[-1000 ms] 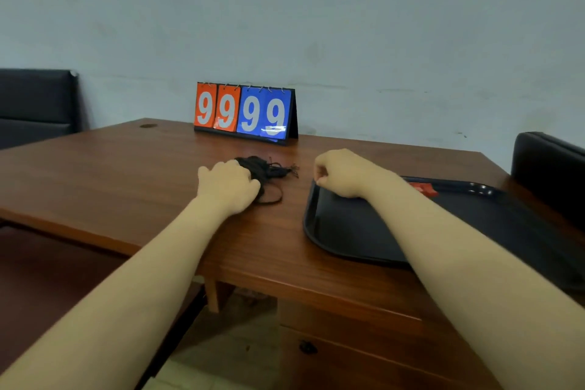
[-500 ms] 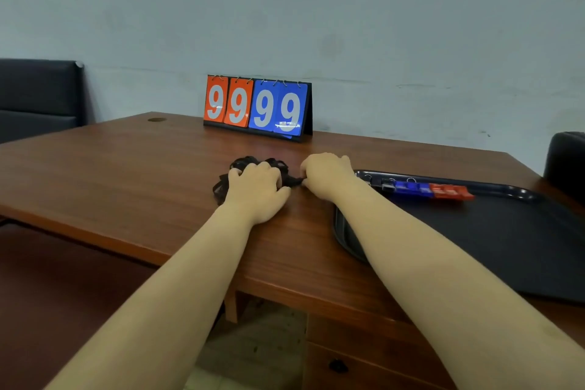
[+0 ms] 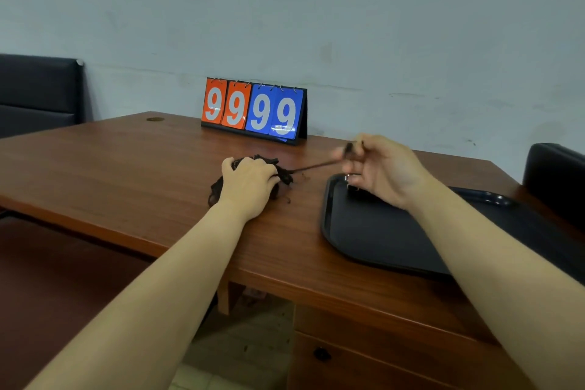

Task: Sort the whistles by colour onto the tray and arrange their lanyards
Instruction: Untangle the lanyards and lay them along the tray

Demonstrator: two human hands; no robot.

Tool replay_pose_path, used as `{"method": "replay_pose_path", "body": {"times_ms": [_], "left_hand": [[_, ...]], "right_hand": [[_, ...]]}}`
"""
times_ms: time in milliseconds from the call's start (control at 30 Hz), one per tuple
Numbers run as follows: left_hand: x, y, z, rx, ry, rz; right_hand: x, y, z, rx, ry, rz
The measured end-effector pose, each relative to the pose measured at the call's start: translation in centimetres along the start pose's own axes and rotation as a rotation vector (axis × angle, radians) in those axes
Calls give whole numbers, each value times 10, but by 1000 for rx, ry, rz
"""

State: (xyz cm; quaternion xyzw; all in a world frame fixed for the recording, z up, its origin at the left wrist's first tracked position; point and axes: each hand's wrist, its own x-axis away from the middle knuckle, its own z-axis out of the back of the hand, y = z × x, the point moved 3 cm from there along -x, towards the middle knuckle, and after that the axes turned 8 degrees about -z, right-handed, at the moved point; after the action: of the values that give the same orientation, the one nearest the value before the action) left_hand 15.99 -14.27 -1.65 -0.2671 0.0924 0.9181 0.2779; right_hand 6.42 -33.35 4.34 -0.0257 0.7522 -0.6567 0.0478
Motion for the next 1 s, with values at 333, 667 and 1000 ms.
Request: {"method": "replay_pose_path", "body": {"times_ms": [333,667,1000], "left_hand": [[1,3,3,-156,-64,66],[2,4,4,-76,21,42],[5,1,10,69,136,136]], "right_hand": [[81,-15,99,1024,481,81],[108,1,125,1308,548,47],[114,2,136,1287,683,137]]}}
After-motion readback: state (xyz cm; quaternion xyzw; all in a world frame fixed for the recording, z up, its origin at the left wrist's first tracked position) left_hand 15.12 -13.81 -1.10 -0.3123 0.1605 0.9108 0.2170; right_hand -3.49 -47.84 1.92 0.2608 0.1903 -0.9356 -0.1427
